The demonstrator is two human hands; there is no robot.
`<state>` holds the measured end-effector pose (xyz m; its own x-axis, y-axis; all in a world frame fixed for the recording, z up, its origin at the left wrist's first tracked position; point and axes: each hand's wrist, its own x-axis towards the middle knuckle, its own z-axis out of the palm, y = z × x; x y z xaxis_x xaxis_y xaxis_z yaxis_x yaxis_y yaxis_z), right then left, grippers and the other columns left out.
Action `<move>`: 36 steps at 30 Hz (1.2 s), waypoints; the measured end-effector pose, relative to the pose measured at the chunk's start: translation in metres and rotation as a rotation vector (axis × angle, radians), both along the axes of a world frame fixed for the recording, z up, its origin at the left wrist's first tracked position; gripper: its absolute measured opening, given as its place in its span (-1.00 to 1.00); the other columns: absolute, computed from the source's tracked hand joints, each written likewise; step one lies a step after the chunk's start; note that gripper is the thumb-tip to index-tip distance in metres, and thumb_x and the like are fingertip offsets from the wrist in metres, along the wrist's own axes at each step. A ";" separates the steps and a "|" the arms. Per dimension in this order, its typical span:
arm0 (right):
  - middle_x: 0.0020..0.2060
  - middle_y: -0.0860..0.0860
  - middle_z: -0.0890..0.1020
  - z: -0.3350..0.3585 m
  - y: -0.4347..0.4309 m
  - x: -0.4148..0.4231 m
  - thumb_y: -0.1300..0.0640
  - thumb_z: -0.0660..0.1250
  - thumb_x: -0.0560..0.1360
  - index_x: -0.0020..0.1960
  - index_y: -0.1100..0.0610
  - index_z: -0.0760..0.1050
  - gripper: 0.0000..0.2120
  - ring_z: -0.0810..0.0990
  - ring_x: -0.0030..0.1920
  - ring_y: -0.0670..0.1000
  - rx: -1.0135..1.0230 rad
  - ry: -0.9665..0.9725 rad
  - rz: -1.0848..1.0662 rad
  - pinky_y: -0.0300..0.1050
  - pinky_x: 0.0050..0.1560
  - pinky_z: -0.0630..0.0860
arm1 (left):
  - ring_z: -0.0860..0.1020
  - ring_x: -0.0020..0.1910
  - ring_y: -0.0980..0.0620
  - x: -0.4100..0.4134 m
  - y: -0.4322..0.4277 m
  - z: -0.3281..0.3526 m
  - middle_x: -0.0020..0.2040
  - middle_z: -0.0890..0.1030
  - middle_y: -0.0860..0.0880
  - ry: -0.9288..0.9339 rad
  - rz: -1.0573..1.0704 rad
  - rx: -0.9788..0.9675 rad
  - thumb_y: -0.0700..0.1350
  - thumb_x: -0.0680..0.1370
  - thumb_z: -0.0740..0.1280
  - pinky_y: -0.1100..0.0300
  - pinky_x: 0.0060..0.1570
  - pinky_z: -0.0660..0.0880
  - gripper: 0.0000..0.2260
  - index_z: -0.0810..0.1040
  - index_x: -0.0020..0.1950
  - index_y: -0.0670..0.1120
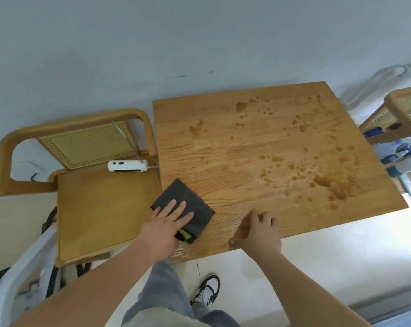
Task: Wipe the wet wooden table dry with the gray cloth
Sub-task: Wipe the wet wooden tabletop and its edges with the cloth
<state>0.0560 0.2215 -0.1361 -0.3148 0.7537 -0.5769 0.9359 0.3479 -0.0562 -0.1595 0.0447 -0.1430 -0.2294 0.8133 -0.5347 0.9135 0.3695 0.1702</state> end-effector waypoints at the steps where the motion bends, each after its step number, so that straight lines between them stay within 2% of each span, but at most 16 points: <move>1: 0.50 0.16 0.18 0.000 0.002 -0.002 -0.41 0.52 0.29 0.60 0.07 0.04 0.13 0.13 0.53 0.29 0.006 -0.029 0.018 0.15 0.41 0.40 | -0.32 0.64 -0.01 0.006 0.005 0.000 0.67 -0.28 0.11 -0.025 0.115 0.022 -0.09 0.66 0.19 -0.06 0.62 -0.17 -0.30 -0.14 0.66 0.24; 2: 0.48 0.16 0.20 0.001 0.003 -0.006 -0.40 0.54 0.29 0.59 0.08 0.05 0.13 0.17 0.50 0.28 0.005 -0.052 0.025 0.12 0.37 0.44 | -0.33 0.63 -0.04 0.017 0.009 0.000 0.67 -0.28 0.09 -0.031 0.177 0.039 -0.09 0.66 0.20 -0.06 0.62 -0.17 -0.29 -0.15 0.67 0.22; 4: 0.46 0.15 0.22 0.000 0.005 -0.012 -0.36 0.58 0.27 0.58 0.09 0.08 0.14 0.20 0.48 0.29 -0.004 -0.072 0.017 0.11 0.33 0.49 | -0.37 0.62 -0.11 0.043 0.008 -0.004 0.66 -0.33 0.06 -0.006 0.137 0.051 -0.06 0.67 0.21 -0.10 0.62 -0.20 -0.27 -0.21 0.66 0.18; 8: 0.44 0.18 0.22 -0.001 0.005 -0.019 -0.34 0.60 0.25 0.56 0.09 0.11 0.13 0.20 0.47 0.32 -0.007 -0.109 0.007 0.15 0.30 0.54 | -0.38 0.61 -0.05 0.039 -0.005 -0.007 0.63 -0.36 0.11 -0.011 -0.233 0.024 -0.02 0.69 0.18 -0.09 0.58 -0.28 -0.30 -0.23 0.65 0.22; 10: 0.45 0.18 0.20 -0.001 0.005 -0.021 -0.30 0.62 0.26 0.56 0.08 0.10 0.11 0.14 0.50 0.32 -0.012 -0.101 -0.019 0.19 0.32 0.52 | -0.34 0.62 0.01 0.006 0.007 -0.003 0.62 -0.35 0.15 0.034 -0.305 -0.013 -0.06 0.70 0.17 -0.08 0.59 -0.25 -0.31 -0.23 0.64 0.26; 11: 0.46 0.17 0.18 -0.002 0.006 -0.022 -0.28 0.63 0.27 0.56 0.08 0.09 0.11 0.10 0.52 0.33 -0.017 -0.090 -0.038 0.20 0.33 0.52 | -0.34 0.62 0.04 -0.009 0.016 -0.001 0.61 -0.35 0.15 0.038 -0.257 -0.030 -0.08 0.69 0.18 -0.07 0.61 -0.23 -0.30 -0.22 0.64 0.26; 14: 0.46 0.15 0.17 -0.003 0.006 -0.026 -0.23 0.67 0.23 0.54 0.06 0.12 0.10 0.05 0.54 0.33 -0.037 -0.066 -0.085 0.19 0.29 0.56 | -0.32 0.63 0.03 -0.029 0.043 0.000 0.65 -0.30 0.13 -0.046 0.091 0.032 -0.08 0.68 0.23 -0.02 0.62 -0.18 -0.29 -0.16 0.65 0.26; 16: 0.48 0.14 0.17 0.000 0.008 -0.028 -0.22 0.68 0.21 0.52 0.05 0.15 0.10 0.06 0.54 0.33 -0.062 -0.092 -0.104 0.19 0.27 0.57 | -0.31 0.64 -0.06 -0.021 0.053 0.000 0.67 -0.27 0.08 -0.060 0.126 0.038 -0.04 0.68 0.23 -0.05 0.62 -0.18 -0.30 -0.15 0.66 0.23; 19: 0.48 0.11 0.22 0.012 0.011 -0.038 -0.30 0.66 0.18 0.52 0.01 0.20 0.09 0.16 0.52 0.29 -0.097 -0.157 -0.132 0.23 0.26 0.57 | -0.33 0.63 -0.17 -0.018 0.049 0.002 0.67 -0.31 0.03 -0.006 -0.081 -0.019 0.05 0.70 0.19 -0.14 0.61 -0.20 -0.31 -0.20 0.67 0.19; 22: 0.50 0.07 0.27 0.024 0.018 -0.056 -0.45 0.57 0.16 0.54 -0.04 0.23 0.10 0.19 0.54 0.24 -0.097 -0.191 -0.202 0.27 0.29 0.53 | -0.26 0.65 -0.19 -0.053 0.060 0.007 0.67 -0.30 -0.01 0.051 -0.356 -0.076 0.08 0.71 0.15 -0.19 0.59 -0.21 -0.34 -0.21 0.67 0.18; 25: 0.57 0.08 0.12 0.025 0.023 -0.076 -0.37 0.60 0.21 0.58 -0.12 0.10 0.12 0.05 0.59 0.22 -0.029 -0.087 -0.276 0.28 0.29 0.53 | -0.22 0.65 -0.19 -0.095 0.088 0.008 0.69 -0.25 -0.02 0.106 -0.497 -0.059 0.03 0.72 0.13 -0.19 0.58 -0.28 -0.38 -0.16 0.67 0.19; 28: 0.64 0.09 -0.17 0.022 0.027 -0.101 -0.20 0.64 0.31 0.61 -0.16 -0.06 0.14 -0.21 0.64 0.25 -0.035 0.032 -0.334 0.33 0.40 0.44 | -0.32 0.63 -0.24 -0.126 0.113 0.004 0.68 -0.30 -0.05 0.129 -0.390 0.027 0.00 0.69 0.19 -0.24 0.56 -0.33 -0.36 -0.11 0.67 0.18; 31: 0.64 0.10 -0.26 0.019 0.027 -0.127 -0.19 0.65 0.29 0.62 -0.20 -0.15 0.21 -0.26 0.64 0.27 -0.064 0.036 -0.371 0.37 0.40 0.42 | -0.38 0.61 -0.23 -0.118 0.115 0.007 0.67 -0.31 -0.01 0.039 -0.405 0.028 -0.02 0.70 0.20 -0.26 0.56 -0.32 -0.35 -0.10 0.68 0.09; 34: 0.62 0.14 -0.30 0.011 0.026 -0.145 -0.15 0.67 0.28 0.61 -0.17 -0.15 0.23 -0.26 0.62 0.34 -0.066 0.031 -0.419 0.32 0.31 0.51 | -0.44 0.58 -0.15 -0.121 0.106 -0.002 0.64 -0.36 0.06 -0.075 -0.631 -0.042 -0.06 0.70 0.19 -0.26 0.56 -0.32 -0.34 -0.13 0.68 0.10; 36: 0.61 0.16 -0.32 0.008 0.028 -0.150 -0.10 0.67 0.31 0.63 -0.14 -0.16 0.23 -0.27 0.61 0.36 -0.076 0.022 -0.428 0.31 0.31 0.52 | -0.44 0.58 -0.09 -0.146 0.116 -0.010 0.64 -0.35 0.08 -0.045 -0.818 -0.034 -0.11 0.69 0.20 -0.28 0.55 -0.31 -0.31 -0.16 0.67 0.15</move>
